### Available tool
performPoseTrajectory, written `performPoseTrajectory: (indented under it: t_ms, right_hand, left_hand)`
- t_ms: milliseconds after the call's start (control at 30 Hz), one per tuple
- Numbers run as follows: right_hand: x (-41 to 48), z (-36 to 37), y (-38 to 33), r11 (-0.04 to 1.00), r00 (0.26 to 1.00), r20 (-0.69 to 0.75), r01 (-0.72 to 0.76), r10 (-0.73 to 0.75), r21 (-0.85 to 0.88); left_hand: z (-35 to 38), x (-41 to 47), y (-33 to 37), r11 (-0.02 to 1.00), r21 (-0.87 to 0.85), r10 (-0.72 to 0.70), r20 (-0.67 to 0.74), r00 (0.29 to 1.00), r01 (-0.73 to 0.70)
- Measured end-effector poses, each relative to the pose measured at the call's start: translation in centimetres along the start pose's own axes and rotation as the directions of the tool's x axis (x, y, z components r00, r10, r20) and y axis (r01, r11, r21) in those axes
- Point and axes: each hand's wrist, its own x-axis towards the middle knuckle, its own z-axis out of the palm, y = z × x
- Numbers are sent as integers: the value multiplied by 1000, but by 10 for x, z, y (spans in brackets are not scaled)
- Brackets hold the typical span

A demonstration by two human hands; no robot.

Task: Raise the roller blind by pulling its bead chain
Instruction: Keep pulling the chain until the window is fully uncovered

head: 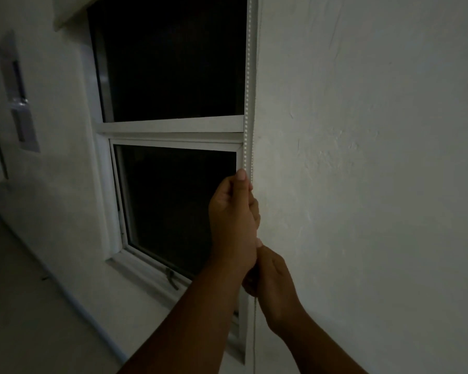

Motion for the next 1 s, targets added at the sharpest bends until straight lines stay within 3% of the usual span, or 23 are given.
performPoseTrajectory:
  t_ms: [133, 267, 533, 800, 1000]
  right_hand:
    - [6, -4, -6, 1000, 999, -43, -3, 2, -23]
    - [19, -6, -25, 995, 996, -71, -46, 52, 85]
    - [48, -2, -75, 956, 997, -2, -80, 84, 284]
    - [73, 2, -114, 976, 998, 48, 39, -50, 215]
    - [77, 5, -125, 952, 988, 155, -32, -16, 305]
  left_hand:
    - [-7, -6, -5, 999, 31, 37, -10, 999, -36]
    - [-11, -14, -12, 991, 122, 54, -1, 999, -54]
    - [-18, -36, -24, 989, 137, -46, 6, 999, 45]
    - [-24, -52, -22, 982, 144, -127, 3, 992, 125]
    - [-34, -60, -28, 977, 141, -159, -3, 987, 158]
